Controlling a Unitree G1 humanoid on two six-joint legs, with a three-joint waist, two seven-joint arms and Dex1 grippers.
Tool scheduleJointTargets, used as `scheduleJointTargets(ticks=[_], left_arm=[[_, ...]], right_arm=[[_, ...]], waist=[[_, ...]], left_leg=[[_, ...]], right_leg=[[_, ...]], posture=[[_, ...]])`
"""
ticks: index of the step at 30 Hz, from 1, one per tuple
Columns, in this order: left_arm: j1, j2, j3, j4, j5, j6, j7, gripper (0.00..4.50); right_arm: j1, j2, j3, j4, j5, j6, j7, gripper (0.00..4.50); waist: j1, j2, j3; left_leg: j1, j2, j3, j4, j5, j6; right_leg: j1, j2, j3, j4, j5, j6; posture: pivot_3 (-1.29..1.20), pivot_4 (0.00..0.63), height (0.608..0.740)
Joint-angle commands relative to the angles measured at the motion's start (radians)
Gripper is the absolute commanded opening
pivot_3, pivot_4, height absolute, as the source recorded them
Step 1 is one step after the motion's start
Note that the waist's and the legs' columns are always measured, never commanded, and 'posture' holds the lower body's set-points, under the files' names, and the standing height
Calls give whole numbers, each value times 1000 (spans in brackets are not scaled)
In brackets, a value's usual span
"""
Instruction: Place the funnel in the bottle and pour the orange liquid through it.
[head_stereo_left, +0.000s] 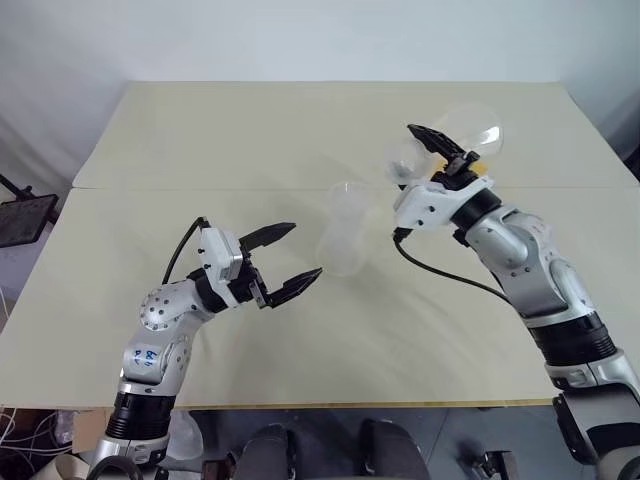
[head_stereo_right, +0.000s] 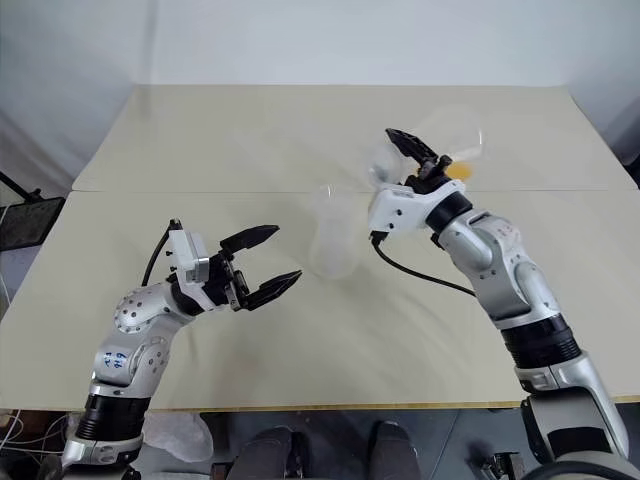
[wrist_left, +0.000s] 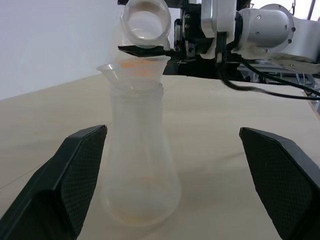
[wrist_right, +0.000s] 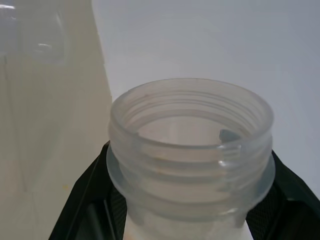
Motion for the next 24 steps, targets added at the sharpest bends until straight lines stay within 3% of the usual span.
scheduleJointTargets(ticks=[1,24], left_arm=[[0,-8,2,-35,-4,-12,12,4500],[12,-18,-1,-47,-2,-12,37,4500]], right_arm=[[-45,11,-4,-15,-71,-43,-59,2472],[-86,32,-4,22,-247,-115,-168,2472]], waist=[[2,0,0],[-7,0,0]], left_leg=[[0,0,0,0,0,0],[0,0,-1,0,0,0]], right_leg=[[0,0,0,0,0,0],[0,0,-1,0,0,0]], posture=[[0,150,740],[0,150,740]])
